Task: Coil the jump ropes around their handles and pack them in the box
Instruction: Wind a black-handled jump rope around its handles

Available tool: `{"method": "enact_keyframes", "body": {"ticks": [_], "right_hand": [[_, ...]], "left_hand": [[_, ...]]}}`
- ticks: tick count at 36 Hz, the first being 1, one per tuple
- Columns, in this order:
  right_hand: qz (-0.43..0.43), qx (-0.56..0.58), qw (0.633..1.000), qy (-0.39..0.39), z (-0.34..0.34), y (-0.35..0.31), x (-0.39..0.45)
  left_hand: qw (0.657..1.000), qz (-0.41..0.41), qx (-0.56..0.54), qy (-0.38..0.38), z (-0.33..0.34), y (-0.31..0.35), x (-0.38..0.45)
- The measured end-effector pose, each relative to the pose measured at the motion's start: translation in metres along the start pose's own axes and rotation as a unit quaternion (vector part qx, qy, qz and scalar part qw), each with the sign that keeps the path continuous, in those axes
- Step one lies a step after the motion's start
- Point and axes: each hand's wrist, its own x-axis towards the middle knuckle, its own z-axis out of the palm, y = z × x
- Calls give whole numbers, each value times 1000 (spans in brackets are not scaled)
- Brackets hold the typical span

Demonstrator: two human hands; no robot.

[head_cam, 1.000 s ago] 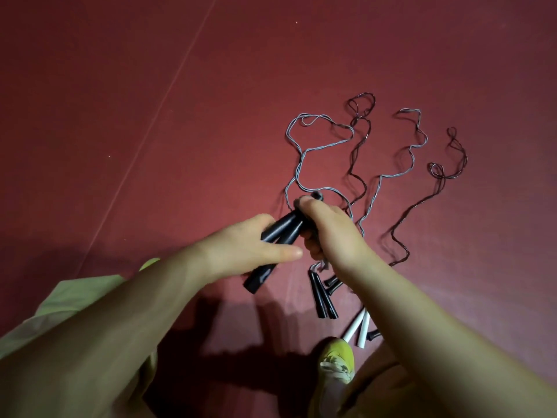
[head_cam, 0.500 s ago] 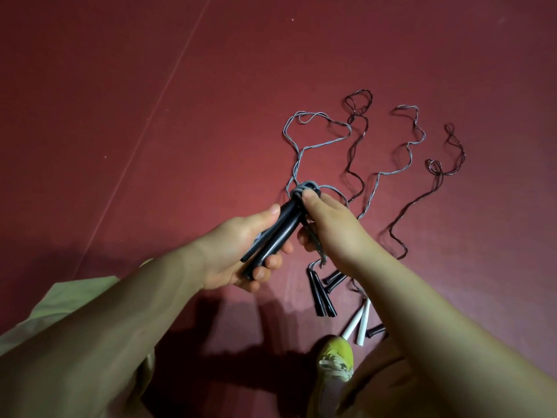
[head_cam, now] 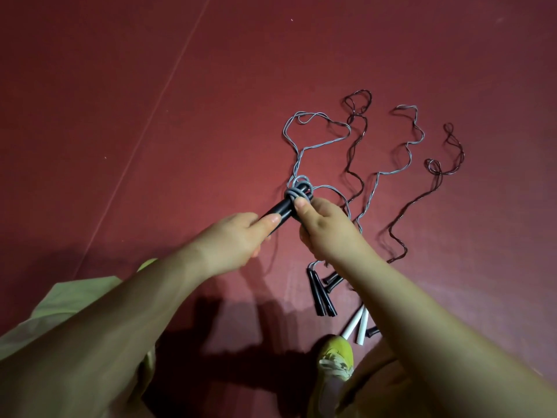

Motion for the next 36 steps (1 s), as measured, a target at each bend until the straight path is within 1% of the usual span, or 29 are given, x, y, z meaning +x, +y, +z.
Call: {"method": "enact_keyframes", "body": {"ticks": [5, 8, 11, 14, 17, 20, 22, 25, 28, 30, 31, 32, 33, 34, 36], "right_hand": [[26, -30, 999, -17, 0, -6, -5], [59, -13, 998, -34, 0, -9, -8], [64, -8, 997, -45, 0, -10, -9], [91, 29, 994, -44, 1, -9, -6], [120, 39, 991, -39, 1, -7, -4], [114, 55, 991, -40, -1, -7, -4], [102, 68, 992, -39, -1, -9, -4], [67, 78, 994, -31, -1, -9, -4], [19, 90, 995, -40, 1, -10, -6], [4, 130, 991, -44, 2, -12, -9], [-1, 160, 986, -45, 2, -14, -11], [-4, 193, 980, -42, 1, -16, -11], [-6, 222, 974, -35, 1, -18, -11], [1, 249, 968, -28, -1, -20, -10], [14, 305, 952, -20, -3, -21, -7]], "left_hand": [[993, 39, 106, 42, -7, -9, 4], [986, 38, 157, 47, -7, -12, 4], [976, 48, 207, 54, -6, -14, 3], [961, 68, 258, 68, -4, -11, 0], [954, 78, 281, 71, -2, -6, -4], [957, 76, 272, 63, 0, -6, -5], [972, 62, 224, 41, 1, -7, -5], [992, 30, 124, 1, -2, -6, -1], [997, 6, 73, -36, -6, -3, 0], [996, 6, 9, -86, -7, -1, -3], [992, 3, -45, -121, -7, 2, -5], [981, -8, -110, -157, -8, 5, -7], [964, -28, -178, -195, -9, 7, -10], [940, -53, -240, -237, -11, 9, -11], [879, -91, -338, -325, -14, 11, -13]]}}
